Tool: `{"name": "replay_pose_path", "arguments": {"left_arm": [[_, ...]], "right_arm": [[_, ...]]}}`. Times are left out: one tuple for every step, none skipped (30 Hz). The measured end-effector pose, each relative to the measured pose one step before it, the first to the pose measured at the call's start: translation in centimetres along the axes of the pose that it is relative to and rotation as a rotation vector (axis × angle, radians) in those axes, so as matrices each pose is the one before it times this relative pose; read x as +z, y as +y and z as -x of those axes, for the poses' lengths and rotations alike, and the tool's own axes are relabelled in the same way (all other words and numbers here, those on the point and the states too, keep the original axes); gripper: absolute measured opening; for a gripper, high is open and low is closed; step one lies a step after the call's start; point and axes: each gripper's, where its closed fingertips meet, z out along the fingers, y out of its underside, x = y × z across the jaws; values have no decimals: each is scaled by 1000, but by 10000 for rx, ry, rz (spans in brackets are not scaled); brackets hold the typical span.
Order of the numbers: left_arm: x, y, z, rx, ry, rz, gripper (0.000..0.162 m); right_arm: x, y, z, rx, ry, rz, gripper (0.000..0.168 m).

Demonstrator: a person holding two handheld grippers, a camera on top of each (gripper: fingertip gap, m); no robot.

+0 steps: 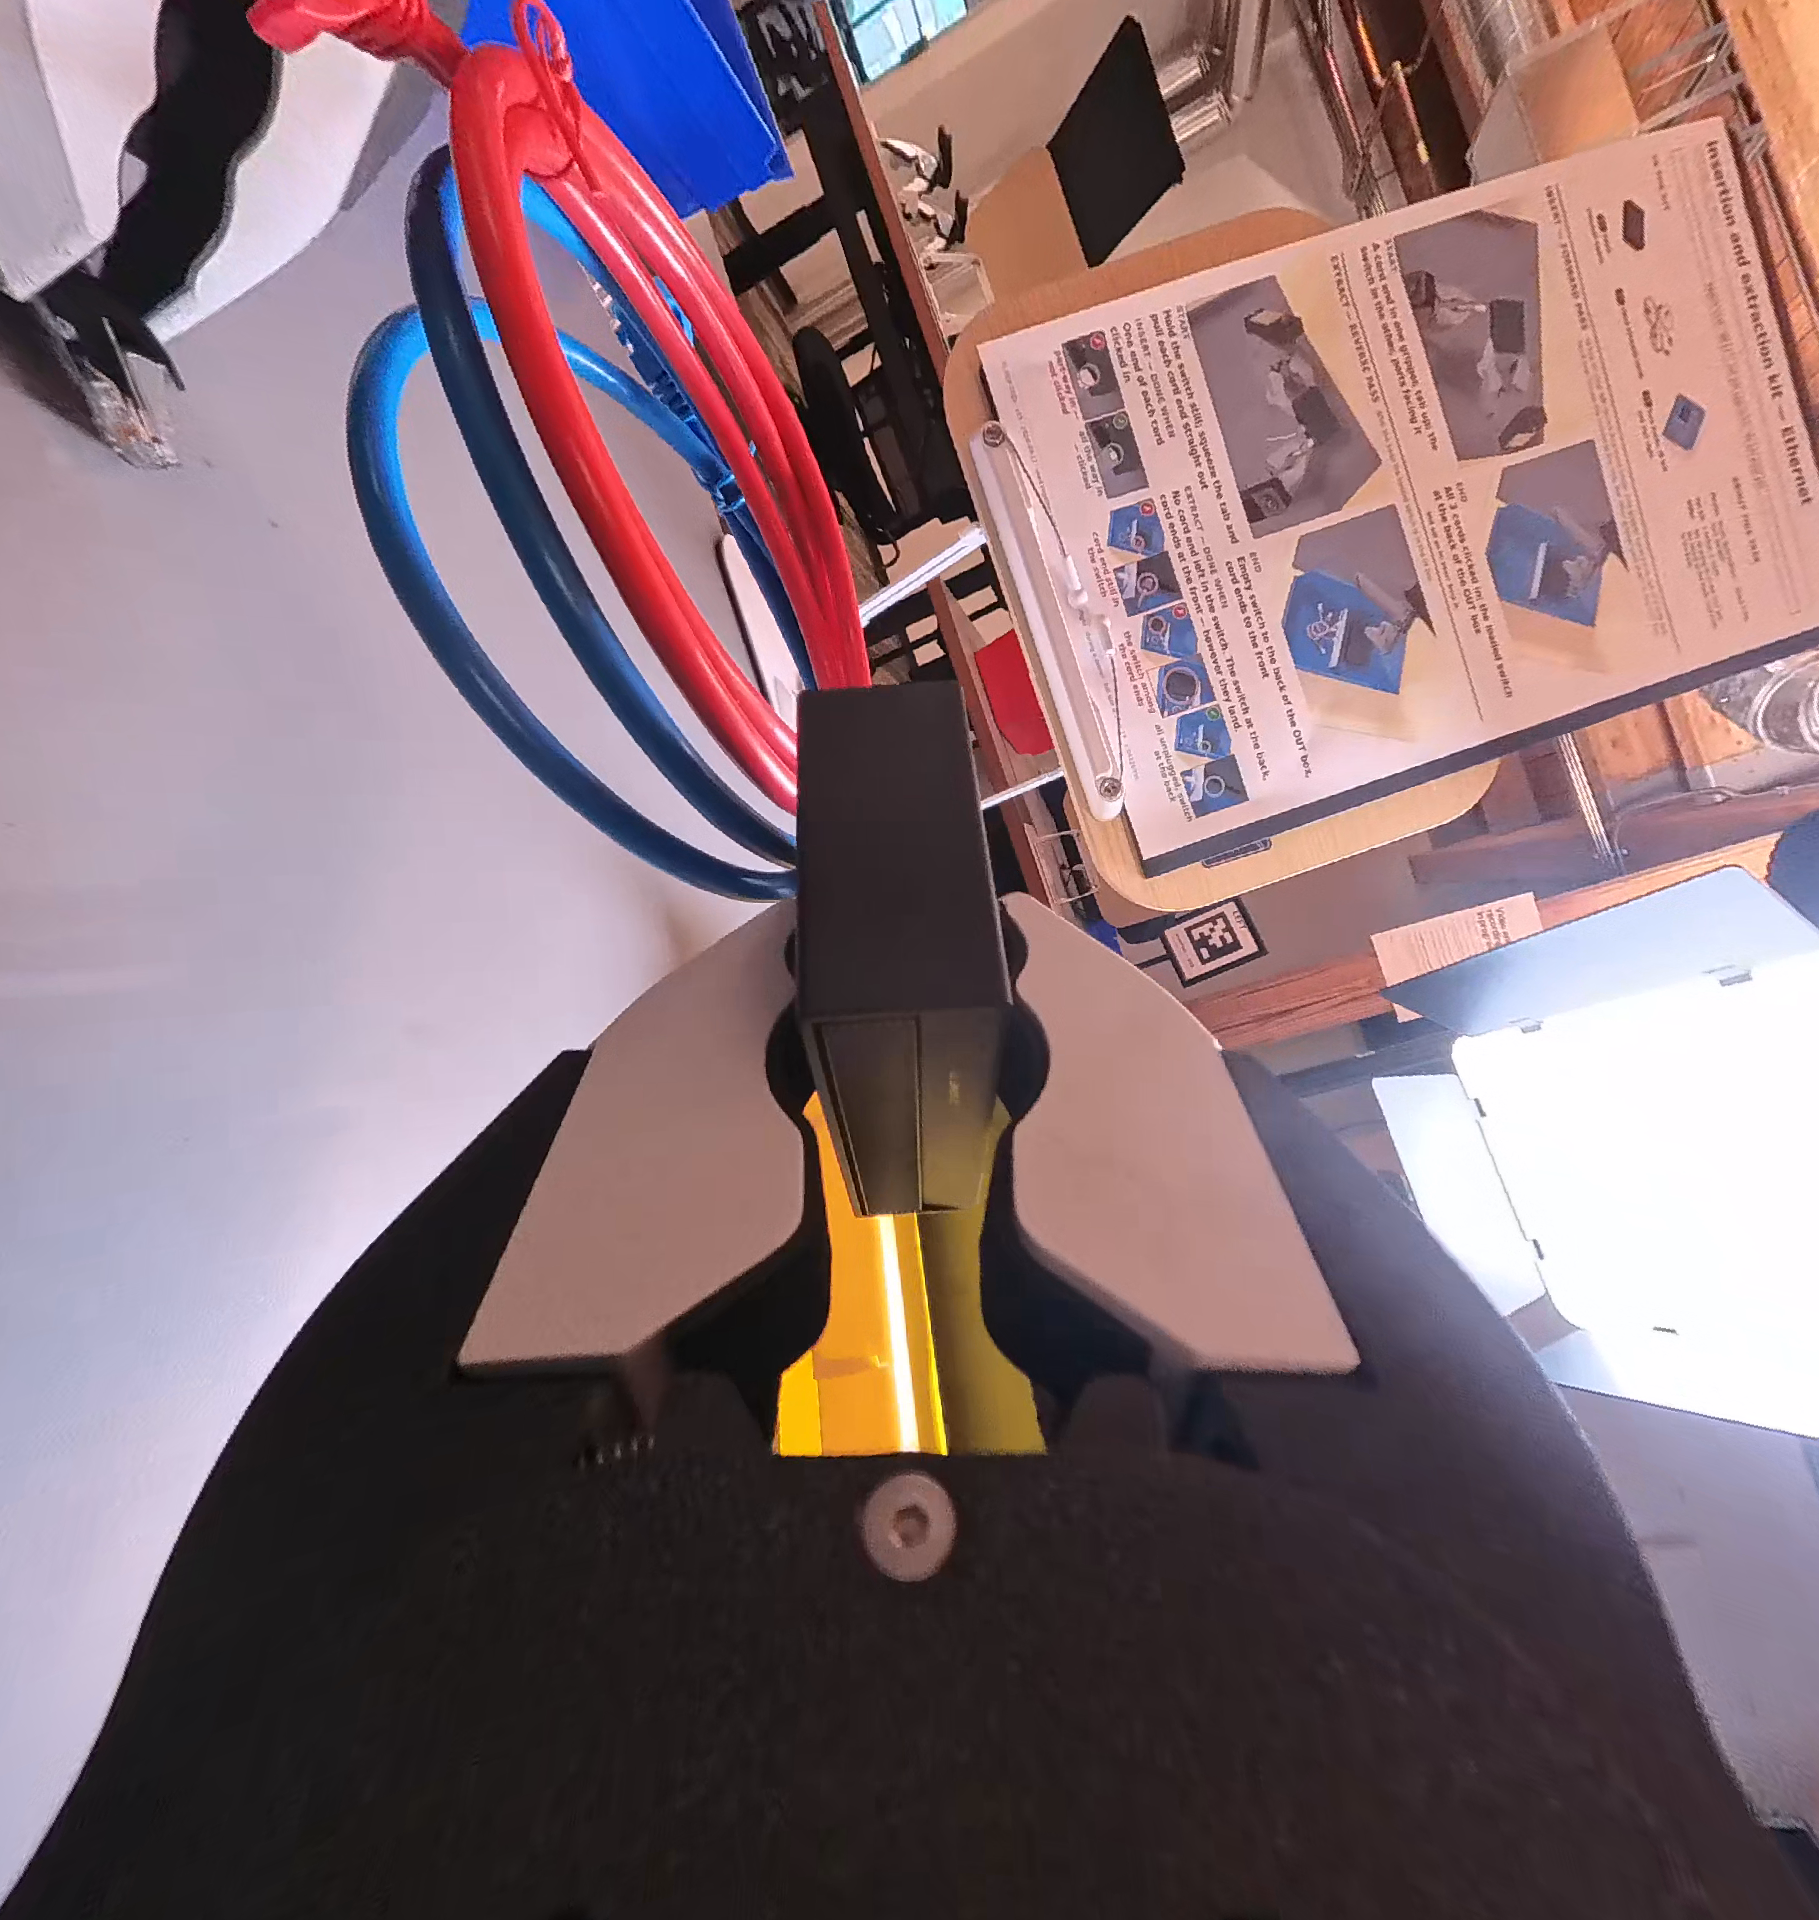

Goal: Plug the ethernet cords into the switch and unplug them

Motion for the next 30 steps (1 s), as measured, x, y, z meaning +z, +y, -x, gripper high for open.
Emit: {"name": "replay_pose_path", "arguments": {"left_arm": [[-54,31,-33,334,-132,-47,14],[-184,121,-112,145,-59,-6,13],[-444,160,-169,240,6,32,13],[-910,-92,-266,228,84,-136,13],[-1436,-264,-227,35,67,-160,13],[-1834,-137,-406,162,117,-81,13],[-2139,-100,185,98,-412,-108,13],[-2245,-272,480,124,-650,-228,13],[-2044,-417,157,141,-405,-210,13],[-1663,-803,1,177,-355,-322,13],[-1129,-996,-129,203,-291,-288,13],[-502,-818,-551,307,-14,-63,13],[127,-762,-778,355,129,25,13],[665,-727,-950,331,275,62,13],[1054,-573,-969,310,385,133,13],[1237,-310,-625,272,297,235,12],[1326,-141,-206,217,147,239,13],[1362,161,-405,137,366,316,13],[1279,222,-505,52,465,229,13],[1181,208,-309,23,321,130,13],[1011,175,-197,37,187,26,13],[773,36,-279,68,179,-101,13],[369,-355,-430,-6,233,-357,13],[172,-257,-66,-6,-37,-273,13],[177,186,-46,44,-53,43,13],[173,228,-78,46,-36,95,13],[162,133,-47,-27,-32,31,13],[142,156,-52,-124,25,31,13],[127,124,-12,-102,39,-69,13],[44,18,21,-170,40,-183,13]], "right_arm": [[-55,-83,58,-6,-5,-37,31],[-61,-72,62,16,-17,-37,31],[-82,-82,54,24,-5,-47,30],[-102,-120,42,10,-7,-71,31],[-105,-194,82,-5,-41,-101,31],[-91,-297,77,-16,-45,-129,31],[-60,-370,65,-46,-38,-154,31],[-46,-432,132,-75,-84,-173,31],[-15,-534,225,-49,-130,-223,31],[17,-606,319,-28,-174,-281,30],[84,-620,453,-18,-237,-281,30],[147,-634,540,-33,-250,-238,31],[213,-660,611,-52,-249,-210,31],[261,-726,711,-69,-276,-186,31],[286,-770,770,-123,-269,-175,31],[303,-759,777,-174,-249,-133,31],[271,-810,707,-84,-220,-181,31],[237,-775,595,60,-208,-199,31],[192,-652,534,43,-196,-163,31],[117,-502,417,-12,-138,-115,31],[51,-482,340,76,-133,-157,30],[22,-464,282,153,-125,-189,30],[84,-183,391,40,-173,-43,30],[81,-194,252,-75,-54,-98,30],[99,-48,235,-32,-107,-8,30],[77,-103,228,-22,-113,-77,30],[113,-71,163,-18,-55,-57,30],[88,-42,208,-90,-78,-17,30],[56,-32,158,-72,-45,-22,31],[26,-19,92,5,-7,-30,31]]}}
